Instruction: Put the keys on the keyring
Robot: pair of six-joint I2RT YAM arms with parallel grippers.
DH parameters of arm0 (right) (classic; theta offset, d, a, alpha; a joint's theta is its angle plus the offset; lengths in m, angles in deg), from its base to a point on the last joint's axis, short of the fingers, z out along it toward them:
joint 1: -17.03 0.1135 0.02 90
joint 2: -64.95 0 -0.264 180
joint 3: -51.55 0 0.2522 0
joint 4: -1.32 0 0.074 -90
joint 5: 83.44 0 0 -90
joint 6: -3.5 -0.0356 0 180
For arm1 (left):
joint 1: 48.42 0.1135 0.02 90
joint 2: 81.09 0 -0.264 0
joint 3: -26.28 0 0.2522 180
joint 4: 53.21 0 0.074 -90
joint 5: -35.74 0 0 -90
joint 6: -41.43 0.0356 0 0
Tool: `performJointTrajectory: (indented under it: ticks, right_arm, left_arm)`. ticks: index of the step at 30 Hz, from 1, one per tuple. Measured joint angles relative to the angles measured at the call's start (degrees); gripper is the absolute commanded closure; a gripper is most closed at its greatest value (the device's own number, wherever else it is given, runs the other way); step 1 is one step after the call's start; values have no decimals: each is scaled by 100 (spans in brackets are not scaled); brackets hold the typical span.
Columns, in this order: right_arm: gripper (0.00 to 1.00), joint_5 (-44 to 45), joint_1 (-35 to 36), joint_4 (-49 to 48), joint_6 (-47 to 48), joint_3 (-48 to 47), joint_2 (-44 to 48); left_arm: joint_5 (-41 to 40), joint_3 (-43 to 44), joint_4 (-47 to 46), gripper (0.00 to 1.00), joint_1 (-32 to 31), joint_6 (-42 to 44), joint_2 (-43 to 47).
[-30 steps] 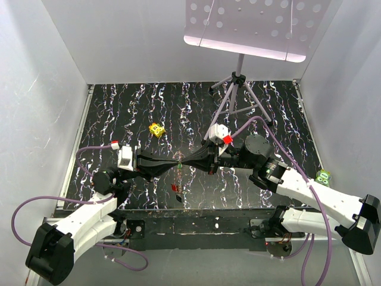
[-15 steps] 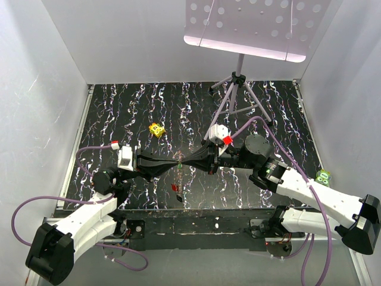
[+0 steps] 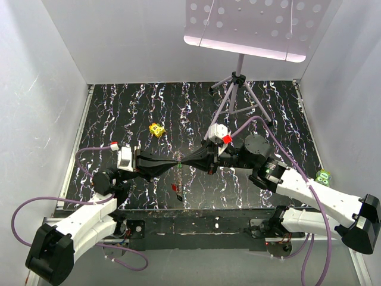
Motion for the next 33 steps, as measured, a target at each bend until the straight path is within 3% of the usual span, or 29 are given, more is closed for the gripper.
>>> performJointTrajectory:
  ticks: [33]
  right_arm:
    - [99,199,11,-31,-256,0,0]
  left_arm:
    - [-214,-85,20,100,20,133,160]
